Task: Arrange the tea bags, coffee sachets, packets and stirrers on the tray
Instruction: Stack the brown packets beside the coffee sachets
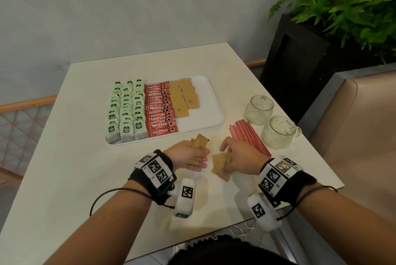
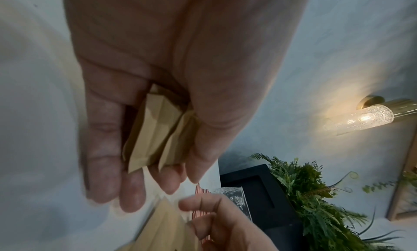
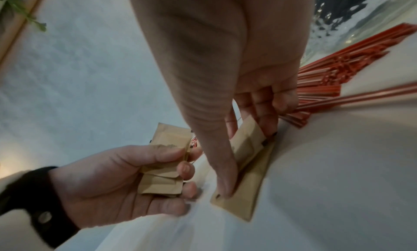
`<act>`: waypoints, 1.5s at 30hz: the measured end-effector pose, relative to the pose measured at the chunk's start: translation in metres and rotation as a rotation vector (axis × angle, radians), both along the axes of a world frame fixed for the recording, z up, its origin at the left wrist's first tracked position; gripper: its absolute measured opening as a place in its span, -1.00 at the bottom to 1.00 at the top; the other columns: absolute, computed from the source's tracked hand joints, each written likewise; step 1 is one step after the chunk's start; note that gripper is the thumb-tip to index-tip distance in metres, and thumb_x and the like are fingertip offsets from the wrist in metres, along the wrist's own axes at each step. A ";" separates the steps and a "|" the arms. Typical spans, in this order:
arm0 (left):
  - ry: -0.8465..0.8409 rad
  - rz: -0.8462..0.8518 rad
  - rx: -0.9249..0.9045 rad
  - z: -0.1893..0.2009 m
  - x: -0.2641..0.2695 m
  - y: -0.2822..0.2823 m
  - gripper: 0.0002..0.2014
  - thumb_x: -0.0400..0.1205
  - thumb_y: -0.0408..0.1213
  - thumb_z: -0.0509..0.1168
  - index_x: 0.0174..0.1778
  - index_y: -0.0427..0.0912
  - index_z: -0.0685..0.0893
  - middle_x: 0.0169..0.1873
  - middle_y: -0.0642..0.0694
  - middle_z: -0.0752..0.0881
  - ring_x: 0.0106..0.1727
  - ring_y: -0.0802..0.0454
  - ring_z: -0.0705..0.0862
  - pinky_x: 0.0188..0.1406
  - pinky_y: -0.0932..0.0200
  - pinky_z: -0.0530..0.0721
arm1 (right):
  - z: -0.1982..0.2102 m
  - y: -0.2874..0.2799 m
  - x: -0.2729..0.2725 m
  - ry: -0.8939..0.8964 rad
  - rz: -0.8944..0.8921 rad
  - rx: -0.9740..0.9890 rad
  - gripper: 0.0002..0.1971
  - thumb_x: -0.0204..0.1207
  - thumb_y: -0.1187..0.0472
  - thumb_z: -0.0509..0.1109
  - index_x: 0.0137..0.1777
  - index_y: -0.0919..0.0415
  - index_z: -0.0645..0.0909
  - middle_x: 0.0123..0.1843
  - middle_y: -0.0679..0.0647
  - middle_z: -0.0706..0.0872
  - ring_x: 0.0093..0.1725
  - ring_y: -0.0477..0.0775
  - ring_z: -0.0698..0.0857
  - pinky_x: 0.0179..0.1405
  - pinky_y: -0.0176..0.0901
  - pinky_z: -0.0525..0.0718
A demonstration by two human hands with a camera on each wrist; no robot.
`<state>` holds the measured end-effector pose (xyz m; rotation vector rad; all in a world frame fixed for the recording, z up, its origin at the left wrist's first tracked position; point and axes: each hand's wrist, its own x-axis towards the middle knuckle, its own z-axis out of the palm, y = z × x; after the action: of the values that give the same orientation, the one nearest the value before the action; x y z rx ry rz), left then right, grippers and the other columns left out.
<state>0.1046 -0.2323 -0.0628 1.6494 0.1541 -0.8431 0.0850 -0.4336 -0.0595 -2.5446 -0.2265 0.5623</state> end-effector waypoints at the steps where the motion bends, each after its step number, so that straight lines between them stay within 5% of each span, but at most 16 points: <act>1: 0.000 0.000 0.003 0.001 0.001 0.001 -0.81 0.66 -0.29 0.38 0.14 -0.27 0.67 -0.22 -0.13 0.72 -0.14 -0.06 0.77 -0.01 0.07 0.78 | 0.001 0.001 0.003 0.017 0.007 0.003 -0.34 0.19 0.03 0.71 0.24 0.04 0.47 -0.04 -0.04 0.60 -0.01 0.03 0.60 -0.06 -0.08 0.57; 8: -0.019 0.003 0.020 0.006 0.001 0.012 -0.88 0.64 -0.34 0.39 0.06 -0.25 0.68 -0.23 -0.14 0.69 -0.14 -0.07 0.76 -0.06 0.11 0.80 | 0.002 0.008 0.013 0.110 0.045 -0.050 -0.69 0.29 0.08 0.68 -0.13 0.20 0.65 -0.20 0.00 0.69 -0.16 0.02 0.67 -0.25 -0.20 0.62; 14: -0.010 -0.019 0.033 0.009 0.000 0.015 -0.88 0.64 -0.37 0.38 0.06 -0.27 0.66 -0.23 -0.15 0.69 -0.16 -0.07 0.76 -0.09 0.14 0.80 | 0.001 0.003 0.015 0.143 -0.019 -0.021 -0.78 0.34 0.18 0.66 -0.13 0.23 0.71 -0.23 0.07 0.81 -0.26 0.10 0.81 -0.38 -0.30 0.68; 19: -0.018 -0.002 0.024 0.011 0.004 0.016 -0.88 0.65 -0.37 0.37 0.08 -0.27 0.66 -0.19 -0.16 0.71 -0.15 -0.08 0.77 -0.07 0.12 0.80 | 0.004 -0.003 0.016 0.186 -0.040 0.045 -0.84 0.42 0.21 0.60 -0.15 0.14 0.63 -0.24 0.00 0.77 -0.35 -0.05 0.77 -0.45 -0.36 0.63; 23: -0.036 0.086 -0.028 0.010 0.004 0.012 -0.89 0.69 -0.29 0.33 -0.01 -0.26 0.60 -0.23 -0.15 0.62 -0.16 -0.08 0.74 -0.10 0.12 0.82 | 0.018 -0.006 0.021 0.208 -0.181 0.320 -0.84 0.47 0.28 0.54 -0.04 0.28 0.63 -0.28 0.05 0.76 -0.44 -0.09 0.72 -0.42 -0.32 0.66; 27: -0.017 0.306 -0.152 0.011 0.006 0.004 -0.64 0.70 -0.02 0.25 0.12 -0.30 0.55 -0.28 -0.11 0.54 -0.19 -0.04 0.72 -0.02 0.06 0.82 | 0.029 -0.003 0.031 0.157 -0.354 0.697 -0.89 0.48 0.36 0.52 -0.05 0.36 0.66 -0.34 0.16 0.67 -0.43 0.00 0.67 -0.37 -0.24 0.71; 30: -0.015 0.268 -0.192 0.016 0.006 -0.003 -0.51 0.66 0.12 0.23 0.19 -0.30 0.61 -0.23 -0.12 0.53 -0.15 -0.03 0.72 0.10 0.00 0.79 | 0.030 0.005 0.041 0.140 -0.373 0.795 -0.88 0.49 0.35 0.51 -0.03 0.36 0.66 -0.37 0.13 0.64 -0.45 0.00 0.64 -0.35 -0.23 0.72; 35: -0.056 0.252 -0.291 0.021 0.012 -0.003 -0.67 0.67 -0.01 0.30 0.06 -0.25 0.68 -0.18 -0.14 0.58 -0.13 -0.01 0.73 0.10 0.04 0.78 | 0.023 0.016 0.059 0.122 -0.370 0.817 -0.83 0.49 0.34 0.52 0.01 0.40 0.64 -0.35 0.16 0.66 -0.42 0.03 0.68 -0.29 -0.19 0.76; 39: -0.108 0.241 -0.206 0.017 0.026 0.008 -0.88 0.66 -0.26 0.38 0.01 -0.25 0.67 -0.26 -0.12 0.60 -0.20 -0.01 0.71 0.07 0.01 0.80 | 0.020 0.027 0.077 0.143 -0.350 0.827 -0.81 0.50 0.34 0.51 0.03 0.42 0.65 -0.36 0.16 0.66 -0.40 0.04 0.67 -0.32 -0.21 0.76; 45: -0.183 0.333 -0.081 0.015 0.059 0.040 -0.95 0.65 -0.35 0.37 0.00 -0.21 0.68 -0.27 -0.13 0.70 -0.30 0.04 0.72 -0.17 0.15 0.82 | 0.011 0.048 0.121 0.149 -0.510 0.868 -0.80 0.68 0.23 0.30 0.15 0.38 0.57 -0.13 0.19 0.63 -0.26 0.08 0.66 -0.26 -0.08 0.77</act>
<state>0.1638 -0.1928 -0.0474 1.5601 0.2558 -0.4388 0.2056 -0.3858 -0.0487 -1.6160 0.1993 0.3379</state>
